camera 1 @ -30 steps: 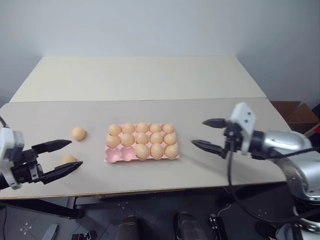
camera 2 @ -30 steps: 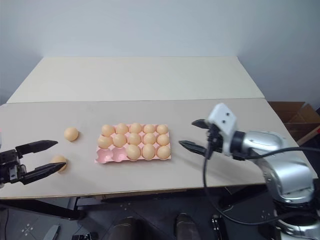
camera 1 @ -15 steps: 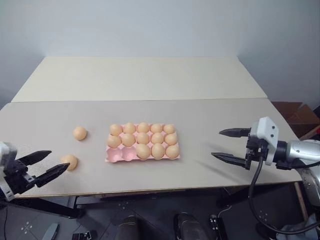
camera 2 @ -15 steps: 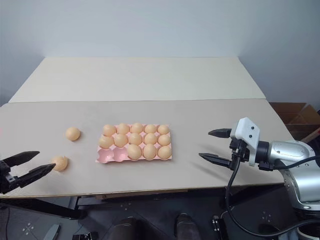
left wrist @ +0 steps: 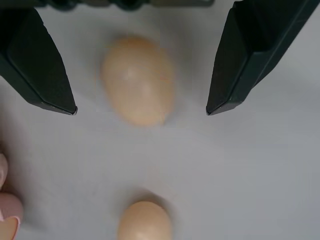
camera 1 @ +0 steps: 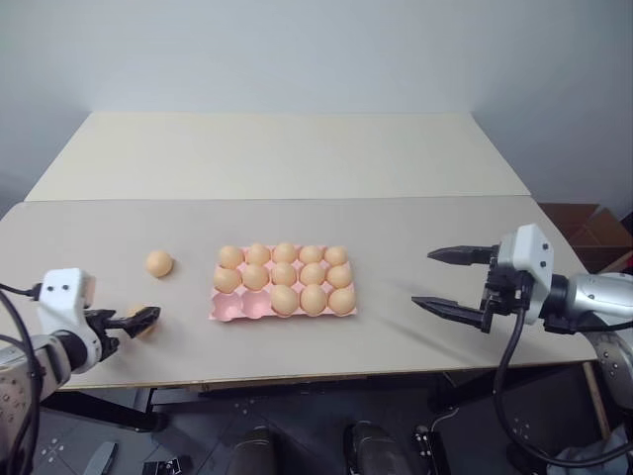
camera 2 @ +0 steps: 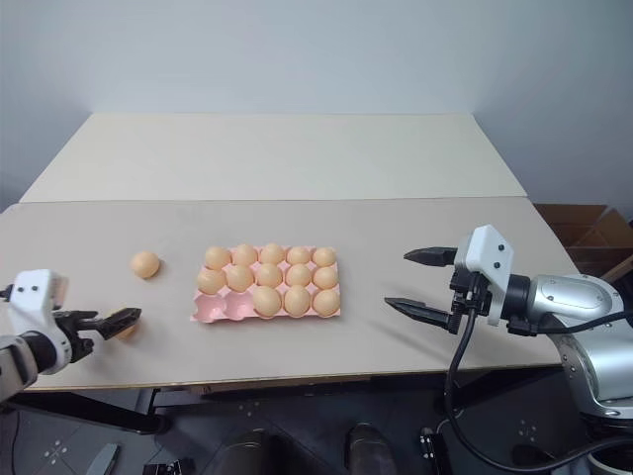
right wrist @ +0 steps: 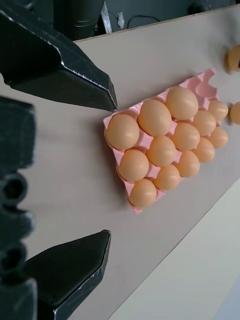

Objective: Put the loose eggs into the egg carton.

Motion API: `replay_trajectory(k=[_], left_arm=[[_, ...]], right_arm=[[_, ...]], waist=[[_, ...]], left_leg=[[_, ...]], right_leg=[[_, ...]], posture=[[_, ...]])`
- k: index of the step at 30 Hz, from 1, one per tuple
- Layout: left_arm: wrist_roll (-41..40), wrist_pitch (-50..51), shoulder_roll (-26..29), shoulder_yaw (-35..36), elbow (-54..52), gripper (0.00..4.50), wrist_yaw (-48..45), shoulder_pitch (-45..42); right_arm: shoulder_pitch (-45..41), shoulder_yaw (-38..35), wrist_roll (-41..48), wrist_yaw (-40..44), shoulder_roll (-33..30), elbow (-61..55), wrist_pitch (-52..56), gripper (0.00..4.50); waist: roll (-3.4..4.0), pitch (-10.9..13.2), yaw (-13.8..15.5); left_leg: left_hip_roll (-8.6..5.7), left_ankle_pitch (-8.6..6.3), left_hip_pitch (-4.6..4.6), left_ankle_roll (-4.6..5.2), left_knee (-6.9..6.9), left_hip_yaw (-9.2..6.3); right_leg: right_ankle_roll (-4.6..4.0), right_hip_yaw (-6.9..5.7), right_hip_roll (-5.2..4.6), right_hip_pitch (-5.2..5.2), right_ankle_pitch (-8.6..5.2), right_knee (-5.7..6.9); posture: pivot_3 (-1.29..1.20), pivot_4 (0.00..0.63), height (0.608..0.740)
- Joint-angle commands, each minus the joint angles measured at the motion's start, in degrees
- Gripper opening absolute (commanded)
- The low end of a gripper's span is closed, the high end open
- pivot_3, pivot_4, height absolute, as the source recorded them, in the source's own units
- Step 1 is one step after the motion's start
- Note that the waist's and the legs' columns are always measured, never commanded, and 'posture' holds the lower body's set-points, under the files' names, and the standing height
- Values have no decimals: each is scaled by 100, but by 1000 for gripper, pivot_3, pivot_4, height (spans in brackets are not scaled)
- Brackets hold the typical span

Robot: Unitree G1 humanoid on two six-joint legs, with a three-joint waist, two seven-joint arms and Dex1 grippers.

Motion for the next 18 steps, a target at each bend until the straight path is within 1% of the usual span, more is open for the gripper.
replay_trajectory(k=[1,2,5,8,9,11,14,16,18], left_arm=[[248,424,-102,-130,190,4113,379,-313],[299,462,-123,-172,232,3917,428,-381],[408,534,-174,-219,324,2936,502,-605],[424,468,-100,-330,306,1969,377,-728],[375,387,-20,-387,211,1774,227,-705],[292,279,170,-516,37,1699,-79,-623],[349,-1034,1071,-830,-409,1698,-1581,-45],[349,-1735,1476,-936,-416,1698,-2379,65],[387,-2359,1714,-1165,-276,1698,-3025,18]], right_arm=[[-21,-275,234,-119,-58,-298,60,4500],[-30,-280,234,-168,-51,-305,56,4500],[-48,-283,243,-286,-41,-301,69,4500],[-30,-316,280,-374,-21,-344,108,4500],[-12,-324,288,-387,-25,-360,107,4500],[18,-331,294,-403,-35,-381,97,4500],[56,-333,307,-454,-35,-432,114,4500],[56,-311,315,-480,-36,-446,111,4500],[25,-269,310,-528,-25,-441,106,4500]], waist=[[-1,0,1],[-1,0,1],[-1,0,9],[-1,0,12],[-1,0,11],[-1,0,10],[-7,3,-10],[-1,5,7],[5,2,37]], left_leg=[[0,0,2,0,0,-1],[0,0,5,0,0,-1],[-1,1,10,-1,0,-2],[-2,1,7,-1,0,-2],[-2,1,4,-1,0,-2],[-2,1,-2,-1,0,-2],[1,0,-6,-2,0,-1],[1,-1,-3,-3,0,1],[0,1,1,-4,0,8]], right_leg=[[0,0,0,2,1,0],[0,-1,1,4,1,1],[0,-3,1,8,2,2],[0,-3,1,7,1,1],[0,-3,0,6,1,0],[0,-3,-1,2,1,-3],[-3,-2,0,-5,0,-3],[-30,-3,-5,-4,-15,-2],[-45,0,-6,-3,-20,-2]], posture=[[0,150,740],[0,150,740],[0,150,740],[0,150,740],[0,150,740],[0,150,740],[0,150,740],[0,150,740],[0,150,740]])
